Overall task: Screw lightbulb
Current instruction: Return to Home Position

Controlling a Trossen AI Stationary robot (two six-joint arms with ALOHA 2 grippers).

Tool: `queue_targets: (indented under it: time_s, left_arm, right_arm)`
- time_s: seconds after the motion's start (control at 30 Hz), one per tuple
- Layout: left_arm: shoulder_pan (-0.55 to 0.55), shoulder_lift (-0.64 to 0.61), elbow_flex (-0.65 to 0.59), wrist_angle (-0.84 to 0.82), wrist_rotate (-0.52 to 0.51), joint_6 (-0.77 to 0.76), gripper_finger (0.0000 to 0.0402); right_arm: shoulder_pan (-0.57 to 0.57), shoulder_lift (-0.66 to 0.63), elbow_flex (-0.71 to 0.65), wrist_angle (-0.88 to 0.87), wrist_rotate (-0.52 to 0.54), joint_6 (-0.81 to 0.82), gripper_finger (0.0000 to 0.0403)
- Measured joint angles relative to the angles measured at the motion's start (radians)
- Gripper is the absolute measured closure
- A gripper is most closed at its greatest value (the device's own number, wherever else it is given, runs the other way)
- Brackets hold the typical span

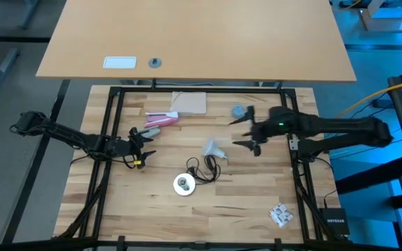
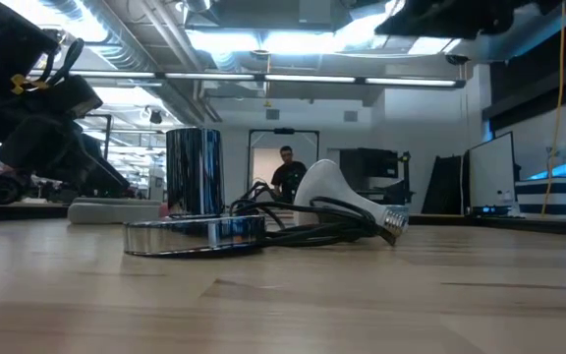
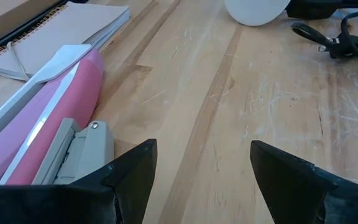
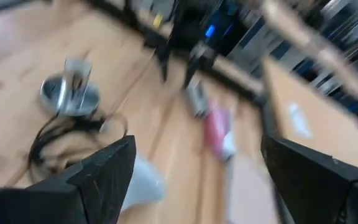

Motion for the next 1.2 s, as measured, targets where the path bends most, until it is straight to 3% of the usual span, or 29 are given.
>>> queue_targets:
  time_s: [0.2,0.53,0.9,1.2]
  left_arm:
    - [0.000,0.000,0.000,0.000,0.000,0.000,0.0151]
    - [0.000,-0.035,0.000,0.000,0.000,0.000,0.0151]
    - [0.000,-0.284,0.000,0.001,0.000,0.000,0.0151]
    - [0.001,-0.445,0.000,0.002,0.001,0.000,0.0151]
  right_arm:
    - [-0.001,-0.188,-0.160,0.192,0.000,0.000,0.0052]
    - [-0.001,-0.388,-0.422,0.211,0.001,0.000,0.0052]
    - [-0.001,-0.568,-0.719,0.142,0.002,0.000,0.0052]
    - [-0.002,-0.742,-0.733,0.148,0.086,0.001,0.0052]
